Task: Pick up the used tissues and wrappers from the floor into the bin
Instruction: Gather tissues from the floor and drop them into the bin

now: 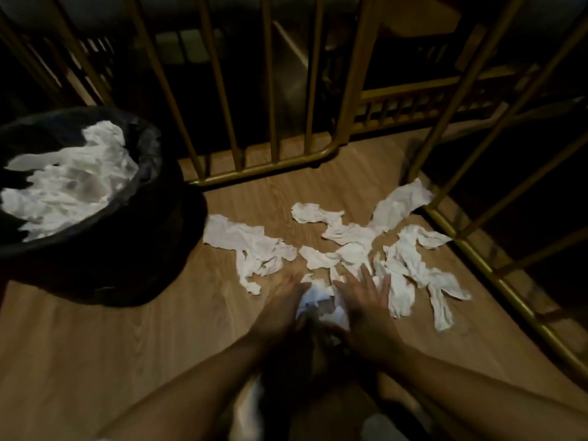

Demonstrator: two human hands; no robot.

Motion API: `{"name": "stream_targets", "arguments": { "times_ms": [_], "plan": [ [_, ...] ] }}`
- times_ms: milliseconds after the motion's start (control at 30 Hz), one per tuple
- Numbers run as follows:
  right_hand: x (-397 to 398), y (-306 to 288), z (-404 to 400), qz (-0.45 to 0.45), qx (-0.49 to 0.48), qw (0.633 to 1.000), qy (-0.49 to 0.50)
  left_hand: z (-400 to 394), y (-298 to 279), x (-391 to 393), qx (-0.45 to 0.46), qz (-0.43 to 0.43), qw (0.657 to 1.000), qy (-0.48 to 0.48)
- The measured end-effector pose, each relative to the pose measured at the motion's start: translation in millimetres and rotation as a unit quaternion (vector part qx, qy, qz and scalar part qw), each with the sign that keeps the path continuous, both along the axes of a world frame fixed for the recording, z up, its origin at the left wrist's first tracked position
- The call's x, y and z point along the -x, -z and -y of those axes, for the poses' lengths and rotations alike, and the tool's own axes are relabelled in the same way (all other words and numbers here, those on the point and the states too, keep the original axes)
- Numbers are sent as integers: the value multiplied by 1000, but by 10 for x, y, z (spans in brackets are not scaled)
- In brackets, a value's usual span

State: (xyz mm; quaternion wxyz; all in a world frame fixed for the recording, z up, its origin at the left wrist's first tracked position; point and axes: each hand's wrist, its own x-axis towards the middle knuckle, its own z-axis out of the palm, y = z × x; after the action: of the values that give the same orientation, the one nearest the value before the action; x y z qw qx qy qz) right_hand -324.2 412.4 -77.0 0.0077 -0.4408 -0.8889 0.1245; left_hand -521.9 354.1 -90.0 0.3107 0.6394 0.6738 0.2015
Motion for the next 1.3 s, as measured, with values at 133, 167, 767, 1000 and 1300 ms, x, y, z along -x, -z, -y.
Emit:
{"name": "stream_targets", "arguments": {
  "times_ms": [133,167,767,1000,1300],
  "plan": [
    [-249,221,52,44,0,998,-40,141,348,-144,-13,-23,999,18],
    [-307,279,20,66,2,996,-57,191,370,-141,-12,-6,1000,23],
    [149,-181,-84,-269,258,927,-47,244,107,-84,-174,135,897,-383],
    [634,-486,-381,-537,528,597,276,12,-167,53,-203,163,855,-448],
    [1042,-608,-653,-499,459,691,251,-34,-447,-262,25,405,772,-489]
  ]
}}
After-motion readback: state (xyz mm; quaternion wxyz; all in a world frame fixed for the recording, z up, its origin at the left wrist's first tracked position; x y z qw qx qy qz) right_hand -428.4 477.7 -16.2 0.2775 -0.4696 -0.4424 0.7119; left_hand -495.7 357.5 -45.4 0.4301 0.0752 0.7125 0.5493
